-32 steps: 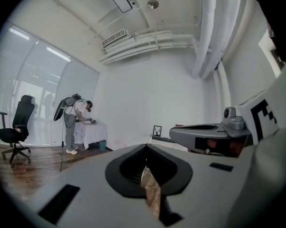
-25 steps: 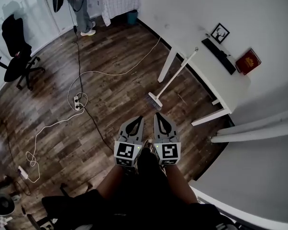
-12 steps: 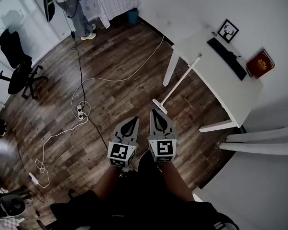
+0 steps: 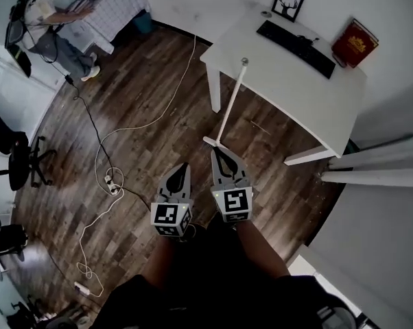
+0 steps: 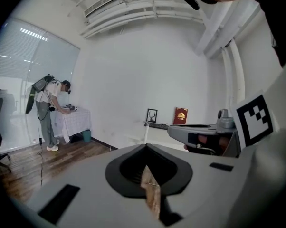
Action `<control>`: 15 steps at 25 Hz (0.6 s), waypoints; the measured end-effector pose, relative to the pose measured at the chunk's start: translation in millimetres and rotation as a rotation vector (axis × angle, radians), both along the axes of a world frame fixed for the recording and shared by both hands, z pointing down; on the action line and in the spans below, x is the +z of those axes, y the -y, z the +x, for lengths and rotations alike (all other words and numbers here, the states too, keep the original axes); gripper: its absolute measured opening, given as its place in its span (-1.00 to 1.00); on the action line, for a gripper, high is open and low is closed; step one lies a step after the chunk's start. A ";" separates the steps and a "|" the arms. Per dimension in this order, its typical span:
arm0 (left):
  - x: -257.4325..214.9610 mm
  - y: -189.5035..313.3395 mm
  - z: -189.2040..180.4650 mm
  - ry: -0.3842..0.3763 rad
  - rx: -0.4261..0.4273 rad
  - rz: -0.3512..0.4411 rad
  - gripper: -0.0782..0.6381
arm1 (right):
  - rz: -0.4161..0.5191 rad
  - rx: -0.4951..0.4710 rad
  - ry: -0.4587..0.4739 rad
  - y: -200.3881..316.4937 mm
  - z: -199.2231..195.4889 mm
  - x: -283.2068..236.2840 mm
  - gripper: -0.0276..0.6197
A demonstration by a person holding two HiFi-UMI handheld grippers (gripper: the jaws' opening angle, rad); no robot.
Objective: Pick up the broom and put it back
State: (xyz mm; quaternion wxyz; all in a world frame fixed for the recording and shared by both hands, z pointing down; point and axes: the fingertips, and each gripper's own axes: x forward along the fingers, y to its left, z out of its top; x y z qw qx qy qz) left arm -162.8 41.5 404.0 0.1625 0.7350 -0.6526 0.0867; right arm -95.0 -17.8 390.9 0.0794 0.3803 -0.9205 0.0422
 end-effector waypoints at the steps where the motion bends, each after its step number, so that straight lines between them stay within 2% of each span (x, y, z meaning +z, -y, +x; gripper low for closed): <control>1: 2.7 5.4 3.2 0.000 0.010 -0.007 -0.78 | -0.006 0.014 0.001 6.5 6.5 3.0 -0.85; 6: 16.9 32.8 4.2 -0.021 0.032 -0.025 -0.78 | -0.005 0.083 -0.064 40.0 27.9 21.5 -0.85; 15: 43.6 111.6 -18.4 -0.039 0.133 -0.060 -0.78 | -0.103 0.163 -0.080 95.5 10.4 67.6 -0.85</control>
